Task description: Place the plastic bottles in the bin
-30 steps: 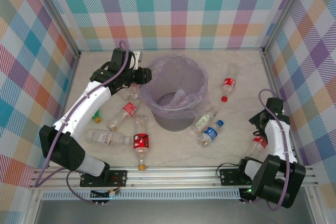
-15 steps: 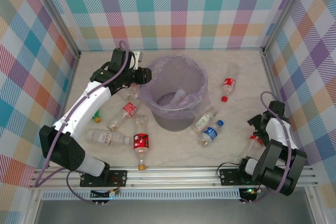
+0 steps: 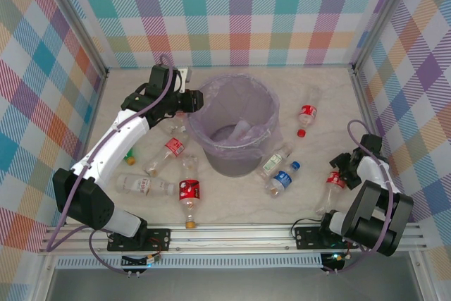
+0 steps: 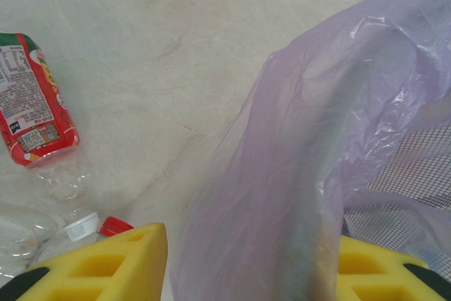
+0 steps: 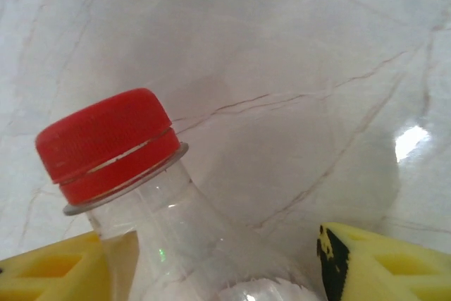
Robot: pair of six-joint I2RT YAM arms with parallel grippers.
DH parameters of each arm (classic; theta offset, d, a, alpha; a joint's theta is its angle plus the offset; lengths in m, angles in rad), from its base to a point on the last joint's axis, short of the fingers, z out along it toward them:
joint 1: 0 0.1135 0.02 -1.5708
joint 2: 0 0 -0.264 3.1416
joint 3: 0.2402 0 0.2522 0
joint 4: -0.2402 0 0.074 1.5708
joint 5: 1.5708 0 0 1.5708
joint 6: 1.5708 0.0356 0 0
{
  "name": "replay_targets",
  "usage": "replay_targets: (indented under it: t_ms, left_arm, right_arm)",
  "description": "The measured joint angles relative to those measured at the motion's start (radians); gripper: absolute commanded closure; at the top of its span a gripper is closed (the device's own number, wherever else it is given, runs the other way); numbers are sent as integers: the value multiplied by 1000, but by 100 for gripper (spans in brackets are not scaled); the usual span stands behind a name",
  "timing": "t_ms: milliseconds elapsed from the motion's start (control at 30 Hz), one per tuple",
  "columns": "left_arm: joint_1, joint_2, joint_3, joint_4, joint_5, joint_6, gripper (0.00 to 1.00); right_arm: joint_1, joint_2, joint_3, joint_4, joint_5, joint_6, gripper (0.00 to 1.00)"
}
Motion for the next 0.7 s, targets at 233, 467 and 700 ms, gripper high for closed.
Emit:
replay_targets:
  t_ms: [233,467,700]
  left_arm:
    - [-2,1,0,0,-8,-6,53]
    - [-18,77,94,-43,-27,-8,53]
    - [-25,84,105,-53,-43,-7,53]
  right_arm:
    - [0,-113,32,-19,-103,-32,38]
    - [0,-195,103,-72,-187,-53,40]
    - [0,-266,196,-164,-244,-63,44]
